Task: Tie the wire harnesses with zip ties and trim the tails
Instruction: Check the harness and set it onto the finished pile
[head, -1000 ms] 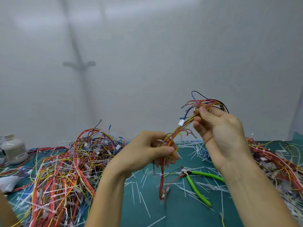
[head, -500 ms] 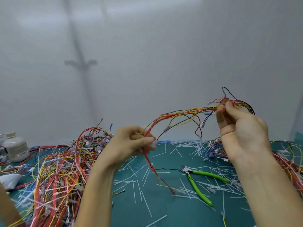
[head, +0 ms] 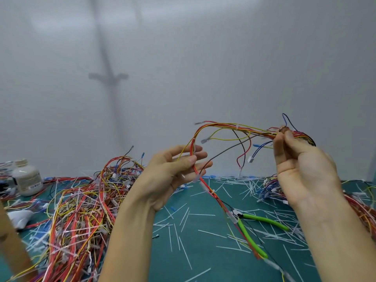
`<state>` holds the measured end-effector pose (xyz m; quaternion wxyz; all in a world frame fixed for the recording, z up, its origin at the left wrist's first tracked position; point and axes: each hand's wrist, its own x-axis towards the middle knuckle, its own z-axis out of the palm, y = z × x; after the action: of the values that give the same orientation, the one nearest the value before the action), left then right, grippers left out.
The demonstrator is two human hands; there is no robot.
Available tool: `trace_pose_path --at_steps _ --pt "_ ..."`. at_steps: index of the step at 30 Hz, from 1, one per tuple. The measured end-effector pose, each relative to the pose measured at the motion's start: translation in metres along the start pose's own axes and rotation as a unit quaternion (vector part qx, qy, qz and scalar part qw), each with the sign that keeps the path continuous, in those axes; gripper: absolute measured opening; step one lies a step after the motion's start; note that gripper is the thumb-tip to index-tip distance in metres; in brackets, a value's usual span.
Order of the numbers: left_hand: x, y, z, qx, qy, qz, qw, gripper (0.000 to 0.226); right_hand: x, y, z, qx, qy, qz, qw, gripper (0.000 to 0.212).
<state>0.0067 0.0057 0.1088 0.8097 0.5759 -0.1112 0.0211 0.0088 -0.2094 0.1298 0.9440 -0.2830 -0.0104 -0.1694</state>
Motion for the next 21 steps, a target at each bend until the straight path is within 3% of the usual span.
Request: trace_pose_path --at_steps 3,21 --pt "-0.001 0.003 0.004 -0.032 0.007 0.014 0.999 0.033 0.001 0.000 -0.001 0.009 0.007 0.000 1.000 0.015" --pt "-0.004 0.009 0.025 -0.122 0.113 0.124 0.978 0.029 -0.007 0.007 0.005 -0.003 -0.018 0.030 0.999 0.014"
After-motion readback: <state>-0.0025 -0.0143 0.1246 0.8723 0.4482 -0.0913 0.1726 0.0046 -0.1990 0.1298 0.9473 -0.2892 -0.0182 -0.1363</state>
